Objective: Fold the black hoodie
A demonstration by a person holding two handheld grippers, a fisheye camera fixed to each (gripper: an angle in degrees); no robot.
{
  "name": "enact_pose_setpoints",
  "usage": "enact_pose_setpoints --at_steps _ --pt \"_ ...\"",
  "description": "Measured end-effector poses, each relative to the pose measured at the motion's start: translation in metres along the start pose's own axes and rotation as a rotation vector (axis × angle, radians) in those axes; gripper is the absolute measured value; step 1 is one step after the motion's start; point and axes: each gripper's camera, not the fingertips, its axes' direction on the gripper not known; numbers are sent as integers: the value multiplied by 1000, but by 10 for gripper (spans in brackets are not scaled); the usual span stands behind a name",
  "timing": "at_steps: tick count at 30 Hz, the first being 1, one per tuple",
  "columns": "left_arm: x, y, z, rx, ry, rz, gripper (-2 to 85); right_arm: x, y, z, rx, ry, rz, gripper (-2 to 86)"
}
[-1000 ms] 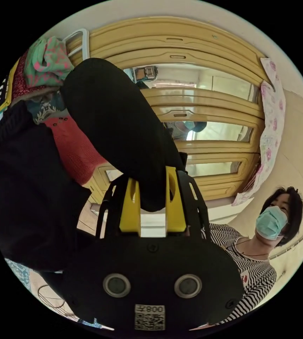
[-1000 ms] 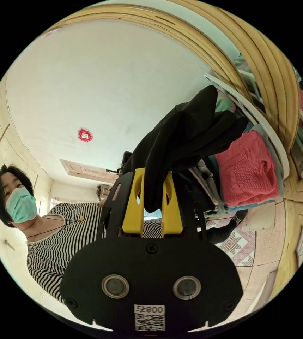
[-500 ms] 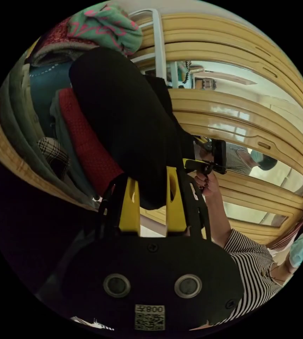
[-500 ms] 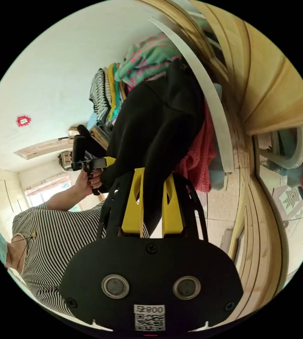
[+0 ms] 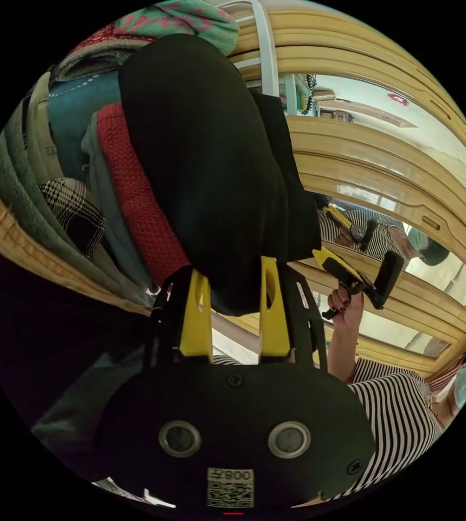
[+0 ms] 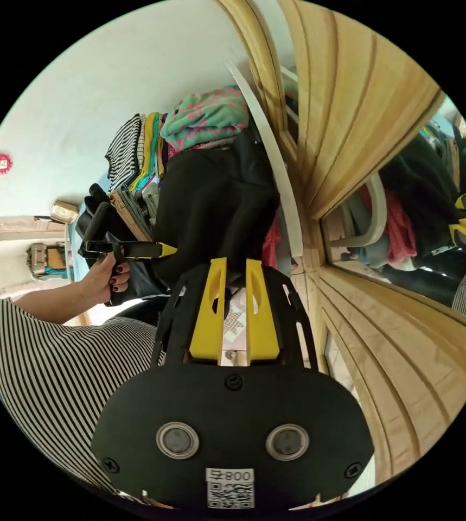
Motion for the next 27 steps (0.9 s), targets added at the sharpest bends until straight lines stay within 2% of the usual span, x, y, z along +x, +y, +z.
enact_pose_setpoints --at_steps 6,11,15,17,21,24,27 --pt "6 -8 11 6 -34 -3 149 -74 2 -10 36 188 -40 34" --pt "13 -11 28 9 -54 -20 152 -88 19 -59 136 172 11 10" --pt "16 -11 39 12 -69 -26 151 -126 18 -92 232 131 -56 3" --pt "17 -8 43 15 -83 -40 149 -137 6 -81 197 77 -95 2" --pt "22 1 41 28 -142 -46 135 -135 -21 -10 -40 109 -88 1" --pt "37 18 32 50 -211 4 104 -136 -23 3 -75 132 -84 1" --pt "71 27 30 86 -280 151 73 -141 -27 5 -71 148 -93 1"
